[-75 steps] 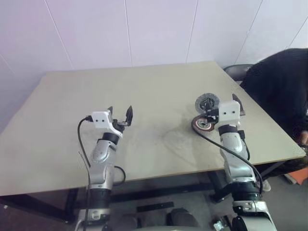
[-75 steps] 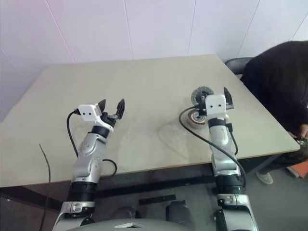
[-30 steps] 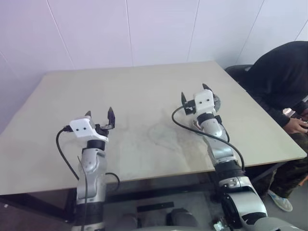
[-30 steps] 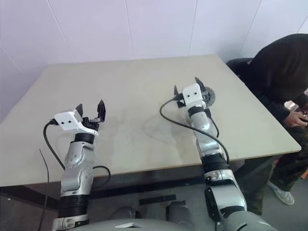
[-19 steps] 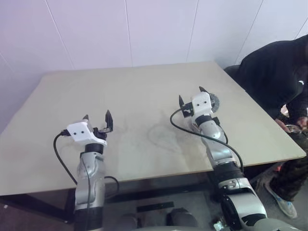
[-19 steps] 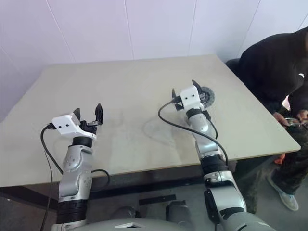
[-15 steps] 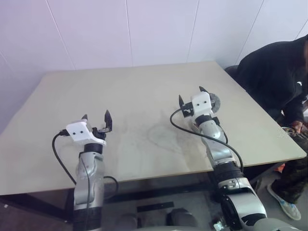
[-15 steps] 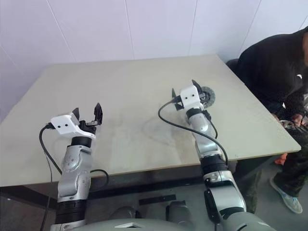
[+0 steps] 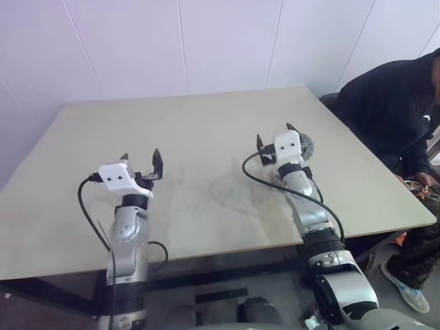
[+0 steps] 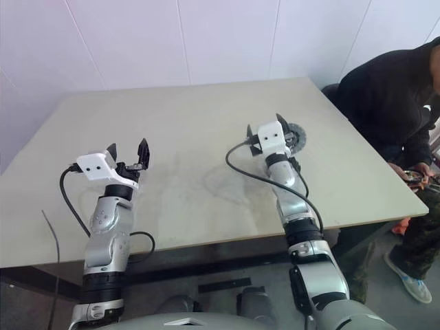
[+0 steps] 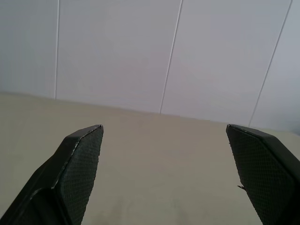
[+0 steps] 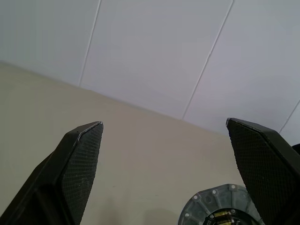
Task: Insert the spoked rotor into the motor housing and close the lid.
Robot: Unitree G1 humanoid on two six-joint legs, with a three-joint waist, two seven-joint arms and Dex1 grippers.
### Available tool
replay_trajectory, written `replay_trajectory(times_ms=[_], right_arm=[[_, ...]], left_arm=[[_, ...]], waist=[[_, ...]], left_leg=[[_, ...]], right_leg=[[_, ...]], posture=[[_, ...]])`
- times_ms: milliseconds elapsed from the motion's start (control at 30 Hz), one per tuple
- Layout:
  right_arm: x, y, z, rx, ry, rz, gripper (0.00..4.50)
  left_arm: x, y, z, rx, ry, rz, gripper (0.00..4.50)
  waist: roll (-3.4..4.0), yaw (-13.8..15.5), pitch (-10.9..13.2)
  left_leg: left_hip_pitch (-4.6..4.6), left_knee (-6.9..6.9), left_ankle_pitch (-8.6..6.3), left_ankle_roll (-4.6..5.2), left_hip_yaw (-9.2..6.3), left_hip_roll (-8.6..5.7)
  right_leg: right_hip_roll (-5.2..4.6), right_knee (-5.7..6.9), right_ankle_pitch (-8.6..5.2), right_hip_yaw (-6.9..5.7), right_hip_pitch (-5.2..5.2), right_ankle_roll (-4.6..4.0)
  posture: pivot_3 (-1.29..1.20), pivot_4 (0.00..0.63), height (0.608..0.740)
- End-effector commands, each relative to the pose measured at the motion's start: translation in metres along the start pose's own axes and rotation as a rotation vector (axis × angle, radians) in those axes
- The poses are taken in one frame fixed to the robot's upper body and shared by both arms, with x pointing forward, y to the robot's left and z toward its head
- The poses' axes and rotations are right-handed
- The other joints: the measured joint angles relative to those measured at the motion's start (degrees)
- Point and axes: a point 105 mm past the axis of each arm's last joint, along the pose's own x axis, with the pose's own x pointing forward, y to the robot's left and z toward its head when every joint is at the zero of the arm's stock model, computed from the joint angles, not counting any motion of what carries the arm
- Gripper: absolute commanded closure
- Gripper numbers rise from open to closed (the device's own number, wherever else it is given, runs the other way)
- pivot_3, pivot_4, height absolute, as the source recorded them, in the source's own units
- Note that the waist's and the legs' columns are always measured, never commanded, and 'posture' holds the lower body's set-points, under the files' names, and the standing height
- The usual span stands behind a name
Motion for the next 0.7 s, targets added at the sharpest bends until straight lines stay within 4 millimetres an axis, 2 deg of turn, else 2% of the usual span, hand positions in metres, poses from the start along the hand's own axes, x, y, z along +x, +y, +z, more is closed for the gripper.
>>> replay_trajectory(times_ms=[33,100,233,367,400,533,600,700], right_arm=[[0.007,-0.012,-0.013,0.108,0.103,-0.038,0.06],[0.005,-0.014,-0.019,0.09,0.124,-0.039,0.06],[0.006,0.002,-0.008,0.062,0.076,0.042,0.06],[0.006,0.005,-0.023,0.097,0.157,0.051,0.06],[0.005,0.009,-0.026,0.099,0.171,0.065,0.06],[0.005,0.015,-0.016,0.065,0.129,0.103,0.06],[0.006,0.01,-0.022,0.063,0.156,0.079,0.06],[0.003,0.016,-0.035,0.045,0.214,0.101,0.06]], left_arm=[[0.005,-0.005,0.012,0.012,-0.046,-0.024,0.04],[0.003,0.0,0.011,0.011,-0.048,0.002,0.04],[0.003,-0.003,0.01,0.009,-0.038,-0.015,0.04],[0.002,-0.007,0.008,0.012,-0.037,-0.027,0.04],[0.002,-0.002,0.009,0.012,-0.041,-0.002,0.04],[0.002,-0.001,0.011,0.015,-0.041,-0.007,0.04],[0.001,-0.003,0.009,0.016,-0.038,-0.015,0.04],[0.0,0.001,0.011,0.012,-0.048,0.012,0.04]], waist=[[0.0,0.0,0.0],[0.0,0.1,0.0],[0.01,-0.1,0.0],[0.01,-0.1,0.0],[0.01,-0.1,0.0],[0.01,-0.1,0.0],[0.01,-0.1,0.0],[0.0,0.0,0.0]], left_leg=[[0.0,0.0,0.0,0.0,0.0,0.0],[0.0,0.0,0.0,0.0,0.01,-0.01],[-0.11,-0.01,0.0,0.0,0.0,-0.01],[-0.08,-0.01,0.0,0.0,0.0,-0.01],[-0.08,0.0,0.0,0.0,0.0,-0.01],[-0.09,0.0,0.0,0.0,-0.01,-0.01],[-0.09,0.0,0.0,0.0,-0.01,-0.01],[-0.09,0.0,0.0,0.0,-0.01,-0.01]], right_leg=[[0.0,0.0,0.0,0.0,0.01,0.0],[-0.02,-0.02,0.0,0.0,0.02,0.0],[-0.02,-0.02,0.01,0.0,-0.1,0.02],[-0.02,0.0,0.02,-0.01,-0.07,0.02],[-0.03,0.0,0.01,-0.01,-0.07,0.02],[-0.02,0.0,0.02,-0.01,-0.08,0.02],[-0.02,0.0,0.02,-0.01,-0.08,0.03],[-0.04,-0.01,0.02,-0.01,-0.07,0.03]], posture=[[0.0,0.0,0.74],[0.0,0.0,0.74],[0.0,0.0,0.74],[0.0,0.0,0.74],[0.0,0.0,0.74],[0.0,0.0,0.74],[0.0,0.0,0.74],[0.0,0.0,0.74]])
